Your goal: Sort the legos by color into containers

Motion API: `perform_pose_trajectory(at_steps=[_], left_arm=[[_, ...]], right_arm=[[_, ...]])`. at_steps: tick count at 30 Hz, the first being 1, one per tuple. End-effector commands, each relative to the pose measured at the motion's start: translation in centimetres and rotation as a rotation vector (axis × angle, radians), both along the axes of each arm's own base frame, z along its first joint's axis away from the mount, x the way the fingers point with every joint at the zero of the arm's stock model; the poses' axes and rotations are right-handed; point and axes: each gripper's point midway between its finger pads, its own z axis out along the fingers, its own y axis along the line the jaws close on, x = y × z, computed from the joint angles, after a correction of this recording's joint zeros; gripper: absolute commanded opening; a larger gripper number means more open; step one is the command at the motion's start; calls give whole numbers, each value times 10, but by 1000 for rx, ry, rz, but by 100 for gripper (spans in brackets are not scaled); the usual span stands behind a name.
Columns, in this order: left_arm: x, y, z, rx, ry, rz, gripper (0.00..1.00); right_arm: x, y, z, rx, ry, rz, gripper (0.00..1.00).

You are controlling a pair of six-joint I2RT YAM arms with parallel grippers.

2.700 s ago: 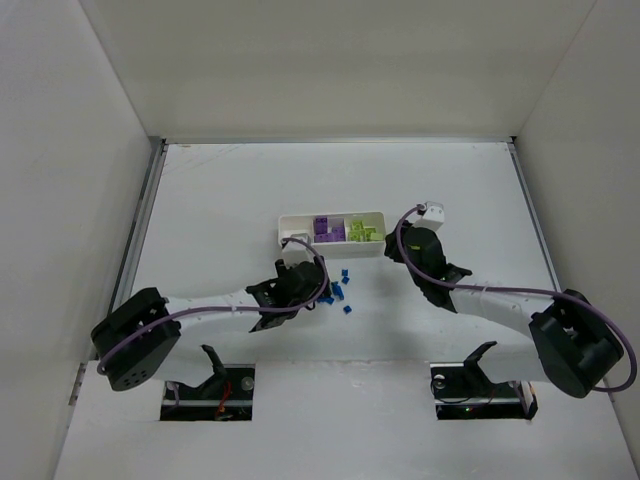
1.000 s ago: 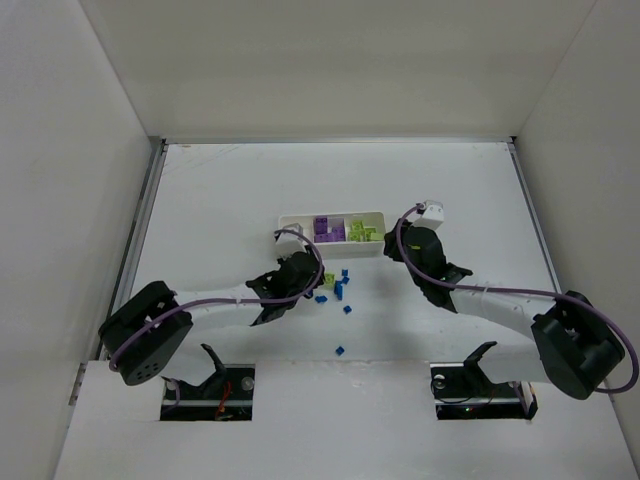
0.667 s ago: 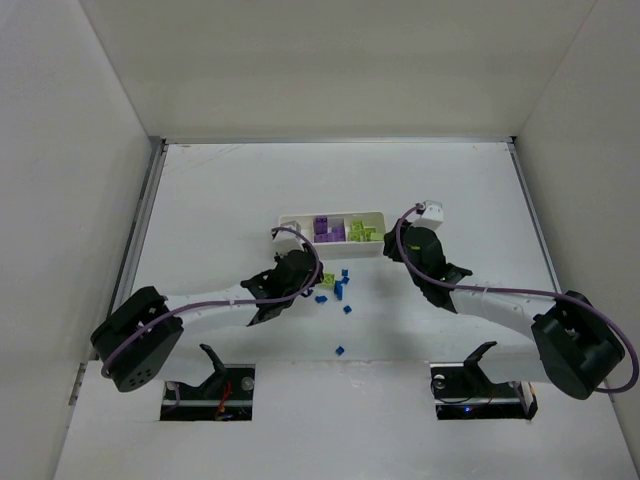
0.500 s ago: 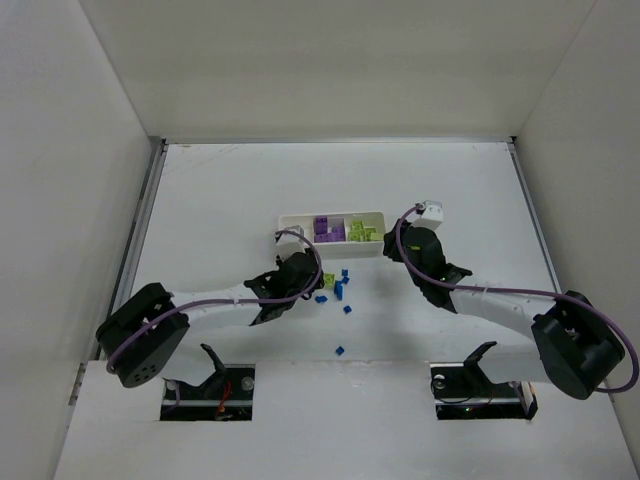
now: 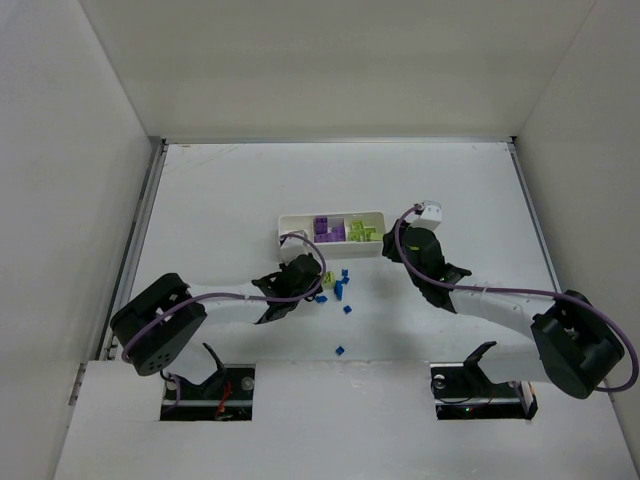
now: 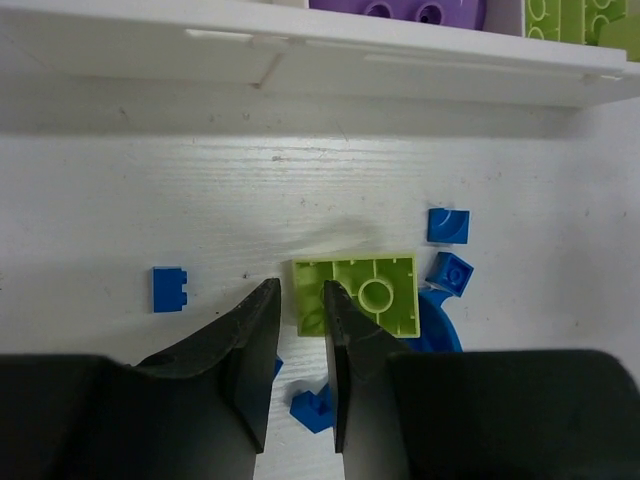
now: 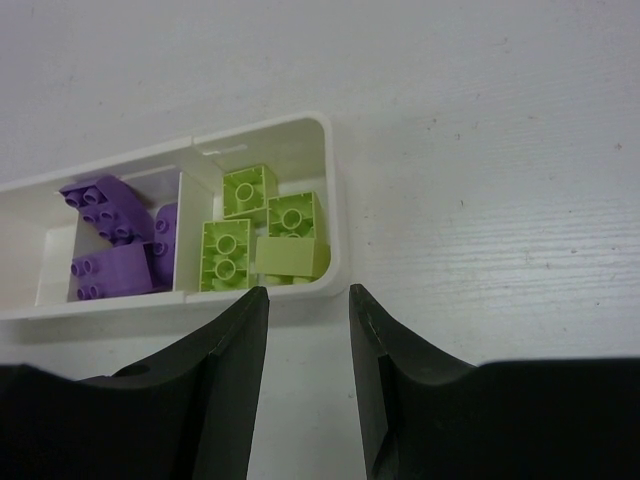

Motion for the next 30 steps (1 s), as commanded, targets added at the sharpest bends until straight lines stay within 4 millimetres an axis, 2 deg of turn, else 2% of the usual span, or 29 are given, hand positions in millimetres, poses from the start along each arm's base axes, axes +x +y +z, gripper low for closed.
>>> perform_pose_trajectory(at_steps=[1, 11, 15, 19, 21, 23, 24, 26, 28, 30], left_arm=[[8, -5, 6, -29, -21, 16, 20], [12, 0, 8, -16, -53, 45, 6], [15, 1, 19, -25, -89, 50, 3], [15, 5, 28, -34, -105, 54, 3], [15, 10, 31, -31, -118, 57, 4], [17, 15, 35, -34, -127, 66, 6], [18, 17, 37, -41, -128, 69, 7], [21, 19, 46, -58, -134, 62, 9], [25, 23, 58, -70, -157, 55, 12], [31, 28, 66, -82, -169, 46, 17]], right_arm=[[10, 10, 26, 31, -68, 5, 44], [11, 9, 27, 36, -71, 0, 44], [12, 10, 23, 21, -61, 2, 44], [11, 10, 28, 37, -76, 9, 44], [7, 16, 33, 34, -85, 39, 39], [-1, 36, 40, 13, -97, 143, 33], [-11, 55, 43, -10, -96, 247, 26], [-32, 86, 46, -24, -88, 401, 21], [-58, 114, 40, -46, -76, 537, 20], [-84, 137, 31, -79, -74, 663, 24]])
